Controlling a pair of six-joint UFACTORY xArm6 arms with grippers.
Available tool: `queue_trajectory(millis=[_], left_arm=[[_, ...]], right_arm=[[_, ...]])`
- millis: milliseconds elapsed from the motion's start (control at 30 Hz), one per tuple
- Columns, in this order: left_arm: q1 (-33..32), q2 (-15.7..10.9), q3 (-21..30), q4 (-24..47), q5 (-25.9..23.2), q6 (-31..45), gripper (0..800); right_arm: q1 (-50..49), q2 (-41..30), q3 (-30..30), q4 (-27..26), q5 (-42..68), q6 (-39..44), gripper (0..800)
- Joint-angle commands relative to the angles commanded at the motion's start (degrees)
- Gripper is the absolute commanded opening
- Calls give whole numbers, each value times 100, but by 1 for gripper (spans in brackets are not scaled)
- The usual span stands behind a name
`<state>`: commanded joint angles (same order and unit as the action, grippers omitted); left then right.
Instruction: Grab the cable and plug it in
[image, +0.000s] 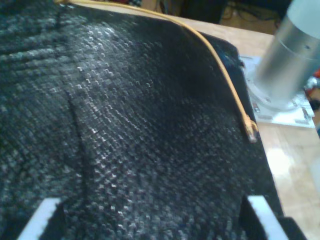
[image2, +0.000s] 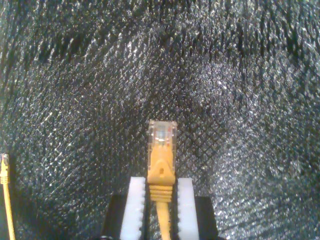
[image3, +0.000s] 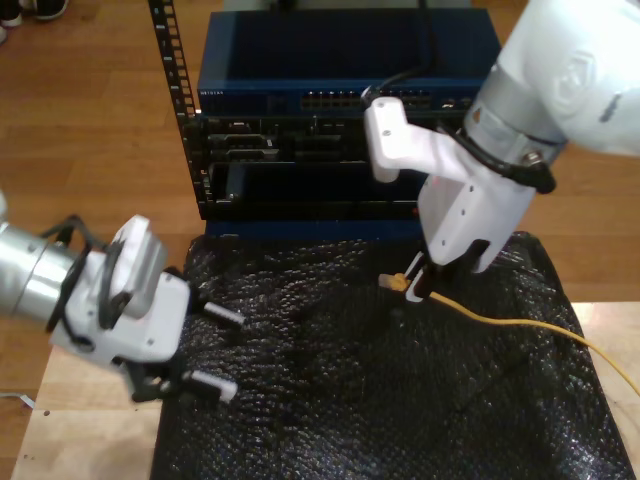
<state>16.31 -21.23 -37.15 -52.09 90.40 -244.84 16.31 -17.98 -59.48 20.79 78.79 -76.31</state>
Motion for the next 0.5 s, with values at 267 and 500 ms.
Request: queue_trajectory(millis=[267,500], left_arm=[[-633,273,-308,-299,-387,-62,800],[-1011,281,-360,-677,-651,-149,800]], right_arm=[[-70,0,0,211,0,9,4],[-79,0,-18,211,0,26,3]])
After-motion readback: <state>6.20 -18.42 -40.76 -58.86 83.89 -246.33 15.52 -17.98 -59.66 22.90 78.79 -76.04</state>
